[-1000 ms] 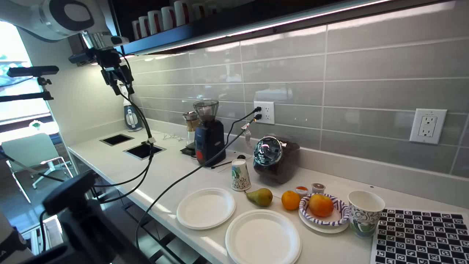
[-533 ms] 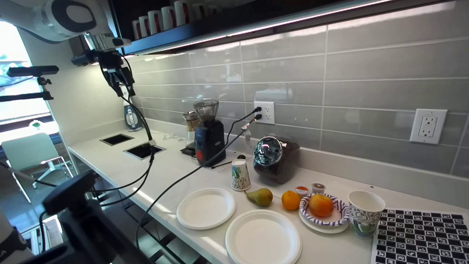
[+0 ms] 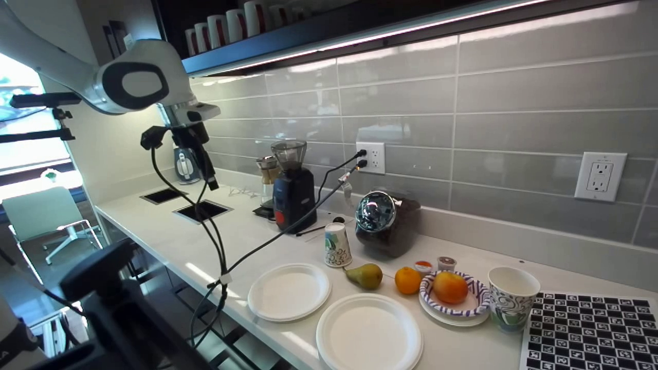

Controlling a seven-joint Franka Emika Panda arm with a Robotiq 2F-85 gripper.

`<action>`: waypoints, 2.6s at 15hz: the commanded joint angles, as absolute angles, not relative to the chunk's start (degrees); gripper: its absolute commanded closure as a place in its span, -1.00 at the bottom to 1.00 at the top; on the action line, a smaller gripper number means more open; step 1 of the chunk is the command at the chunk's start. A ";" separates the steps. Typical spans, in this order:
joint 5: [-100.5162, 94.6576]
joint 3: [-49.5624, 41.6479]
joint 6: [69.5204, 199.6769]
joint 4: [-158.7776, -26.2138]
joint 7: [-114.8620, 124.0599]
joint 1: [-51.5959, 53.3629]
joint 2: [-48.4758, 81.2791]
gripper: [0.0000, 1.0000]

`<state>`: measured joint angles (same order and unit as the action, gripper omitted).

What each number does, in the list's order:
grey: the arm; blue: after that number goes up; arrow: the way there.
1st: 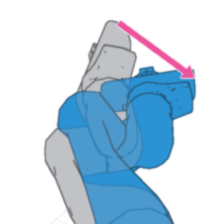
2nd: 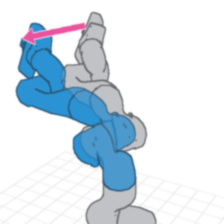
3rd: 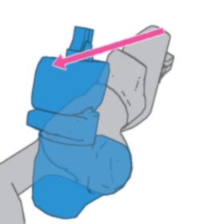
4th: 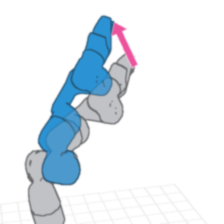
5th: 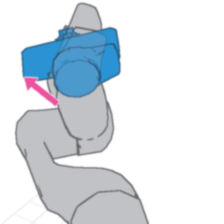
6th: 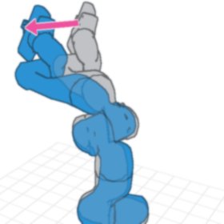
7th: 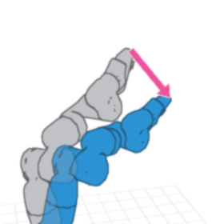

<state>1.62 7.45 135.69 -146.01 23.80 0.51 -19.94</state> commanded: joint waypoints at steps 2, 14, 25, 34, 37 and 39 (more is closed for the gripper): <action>5.69 2.23 146.45 -152.70 22.03 -2.15 -18.69 -1.00; -0.86 2.55 148.74 -151.57 33.95 -10.09 -12.20 -1.00; 18.02 -3.06 174.53 -150.38 23.07 -14.23 8.17 -1.00; 23.99 1.68 173.94 -149.89 15.35 -16.40 8.60 -1.00; 20.85 -4.33 174.48 -148.80 18.57 -12.42 12.89 -1.00; 23.15 -1.45 174.75 -148.06 13.61 -15.60 14.04 -1.00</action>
